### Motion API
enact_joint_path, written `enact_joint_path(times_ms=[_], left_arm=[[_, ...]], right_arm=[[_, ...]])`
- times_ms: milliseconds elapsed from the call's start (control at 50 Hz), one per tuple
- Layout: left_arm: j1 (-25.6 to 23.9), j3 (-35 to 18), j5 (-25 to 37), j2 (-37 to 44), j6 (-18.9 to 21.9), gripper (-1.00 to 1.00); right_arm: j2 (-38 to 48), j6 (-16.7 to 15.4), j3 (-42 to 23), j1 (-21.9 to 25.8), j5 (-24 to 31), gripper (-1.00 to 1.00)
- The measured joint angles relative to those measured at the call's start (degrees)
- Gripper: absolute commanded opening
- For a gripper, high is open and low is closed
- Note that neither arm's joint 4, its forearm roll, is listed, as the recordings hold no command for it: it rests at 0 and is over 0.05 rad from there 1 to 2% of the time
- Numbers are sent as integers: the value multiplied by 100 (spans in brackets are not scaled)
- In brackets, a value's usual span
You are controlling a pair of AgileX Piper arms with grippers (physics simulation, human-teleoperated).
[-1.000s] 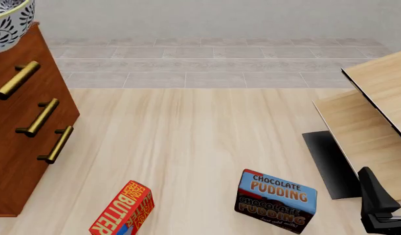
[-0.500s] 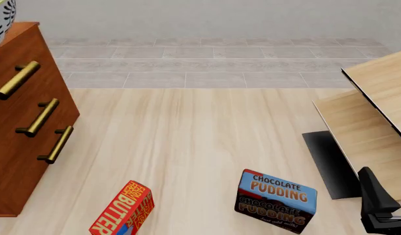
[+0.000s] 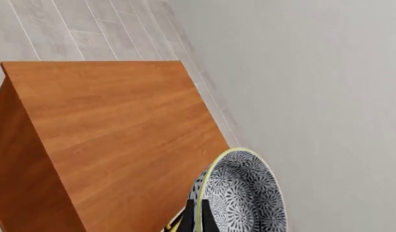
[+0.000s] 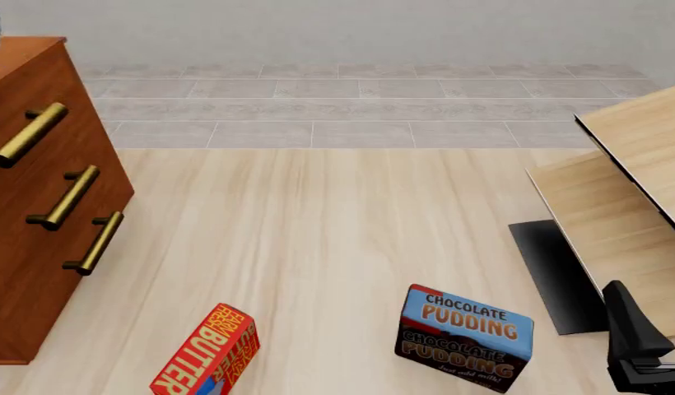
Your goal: Close the top drawer of the cabinet and put the bowl on top of it.
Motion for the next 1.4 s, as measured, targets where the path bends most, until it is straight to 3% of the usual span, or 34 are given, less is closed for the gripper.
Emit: enact_joint_path(times_ms=[660,1400], left_arm=[[685,-287,-468,838,109,-100],[991,-20,-1094,1314,313,-100]], right_arm=[[0,0,0,0,0,100],[0,0,0,0,0,100]])
